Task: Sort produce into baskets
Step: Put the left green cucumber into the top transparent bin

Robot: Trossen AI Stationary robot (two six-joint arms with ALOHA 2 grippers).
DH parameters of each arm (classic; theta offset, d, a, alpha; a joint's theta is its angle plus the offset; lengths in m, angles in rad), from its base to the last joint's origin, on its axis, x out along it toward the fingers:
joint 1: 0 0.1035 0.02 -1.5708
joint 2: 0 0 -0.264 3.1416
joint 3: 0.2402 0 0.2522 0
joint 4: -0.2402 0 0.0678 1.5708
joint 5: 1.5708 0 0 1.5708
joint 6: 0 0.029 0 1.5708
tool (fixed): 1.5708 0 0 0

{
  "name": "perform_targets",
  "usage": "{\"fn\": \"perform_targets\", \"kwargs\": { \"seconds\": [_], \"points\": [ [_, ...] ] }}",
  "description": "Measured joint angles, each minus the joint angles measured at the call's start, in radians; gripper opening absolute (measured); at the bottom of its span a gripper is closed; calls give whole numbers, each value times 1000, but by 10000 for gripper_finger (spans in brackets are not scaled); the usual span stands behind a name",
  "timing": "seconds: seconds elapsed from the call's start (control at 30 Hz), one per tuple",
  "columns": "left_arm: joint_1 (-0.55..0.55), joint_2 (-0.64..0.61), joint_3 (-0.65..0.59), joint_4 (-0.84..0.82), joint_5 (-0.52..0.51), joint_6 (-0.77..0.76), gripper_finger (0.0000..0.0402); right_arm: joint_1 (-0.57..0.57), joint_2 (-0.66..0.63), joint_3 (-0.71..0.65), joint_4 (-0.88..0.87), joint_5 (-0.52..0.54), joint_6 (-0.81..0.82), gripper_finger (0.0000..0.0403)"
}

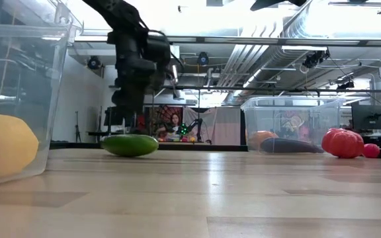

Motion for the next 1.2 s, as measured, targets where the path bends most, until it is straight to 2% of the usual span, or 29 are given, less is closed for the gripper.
{"fn": "perform_targets", "kwargs": {
  "seconds": [0.13, 0.27, 0.33, 0.47, 0.57, 0.7, 0.93, 1.2],
  "points": [
    [-33, 38, 47, -66, 36, 99, 326, 0, 0, 0, 0, 0, 19, 316],
    [-98, 36, 65, -84, 17, 200, 326, 0, 0, 0, 0, 0, 36, 316],
    [-148, 34, 66, -105, -38, 252, 326, 0, 0, 0, 0, 0, 43, 316],
    [-249, 33, 52, -89, -240, 377, 326, 0, 0, 0, 0, 6, 42, 316],
    [-290, 33, 34, -4, -336, 404, 326, 0, 0, 0, 0, 11, 42, 316],
    [-274, 33, 23, 29, -347, 343, 326, 0, 0, 0, 0, 12, 42, 316],
    [-198, 33, 23, 29, -238, 151, 326, 0, 0, 0, 0, 12, 41, 316],
    [-188, 41, 23, 66, -238, -27, 326, 0, 0, 0, -3, 12, 31, 316]
  ]
}}
